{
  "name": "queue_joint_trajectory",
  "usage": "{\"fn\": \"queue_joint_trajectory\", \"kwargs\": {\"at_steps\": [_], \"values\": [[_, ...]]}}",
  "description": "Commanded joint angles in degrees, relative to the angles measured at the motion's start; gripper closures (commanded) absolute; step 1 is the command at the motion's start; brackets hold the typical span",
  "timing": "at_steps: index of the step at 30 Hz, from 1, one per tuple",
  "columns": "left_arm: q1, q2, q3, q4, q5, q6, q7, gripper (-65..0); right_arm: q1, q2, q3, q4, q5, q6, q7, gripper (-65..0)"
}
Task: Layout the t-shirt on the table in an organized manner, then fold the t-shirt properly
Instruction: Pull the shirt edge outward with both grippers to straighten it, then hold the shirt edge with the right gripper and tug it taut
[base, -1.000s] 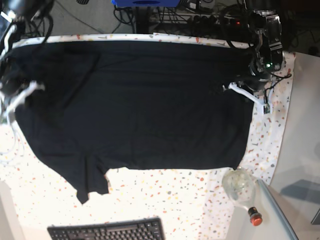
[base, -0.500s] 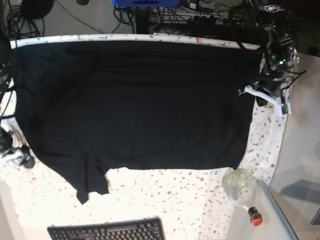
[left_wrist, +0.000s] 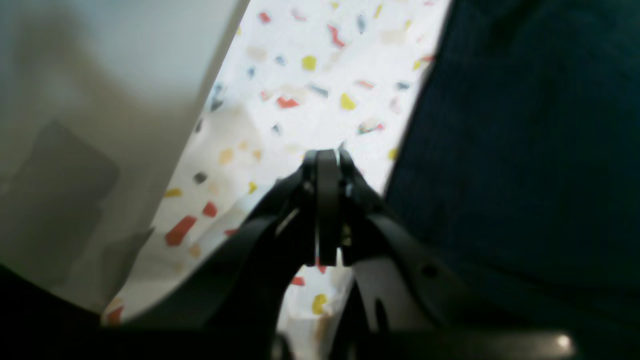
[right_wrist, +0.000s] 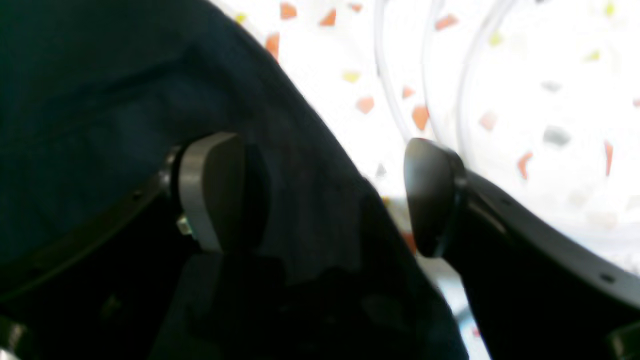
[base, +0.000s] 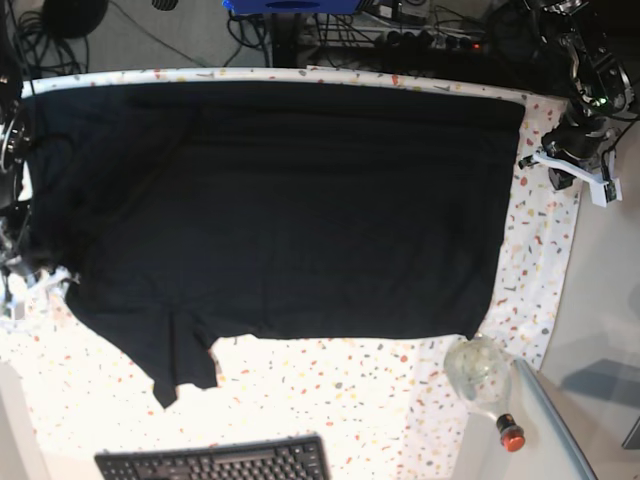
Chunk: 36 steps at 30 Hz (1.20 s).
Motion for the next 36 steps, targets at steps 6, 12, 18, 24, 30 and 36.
{"fn": "queue_joint_trajectory", "kwargs": {"at_steps": [6, 12, 18, 24, 30, 36], "values": [[-0.24, -0.87, -0.17, 0.61, -0.42, -0.27, -1.12, 0.0, -0.12, 1.08, 0.0, 0.84, 0.59, -1.05, 1.27, -37.1], [-0.33, -0.78, 0.01, 0.61, -0.42, -0.27, -1.12, 0.0, -1.35, 1.0, 0.26, 0.84, 0.59, -1.05, 1.27, -14.1], [-0.24, -0.78, 0.01, 0.61, -0.42, -0.27, -1.12, 0.0, -2.23, 1.0, 0.44, 2.86, 0.77, -0.61, 1.27, 0.0], [-0.24, -0.69, 0.1, 0.61, -0.25, -0.27, -1.12, 0.0, -6.45, 0.73, 0.52, 12.18, 0.86, -0.61, -2.59, 0.0], [-0.41, -0.87, 0.1, 0.61, -0.07, -0.27, -1.12, 0.0, -15.24, -2.35, 10.02, 34.69, 0.86, -0.53, -15.52, 0.0], [-0.77, -0.78, 0.19, 0.61, -0.07, -0.27, -1.12, 0.0, -23.95, -6.83, 15.21, 58.95, 0.86, -0.53, -31.25, 0.0]]}}
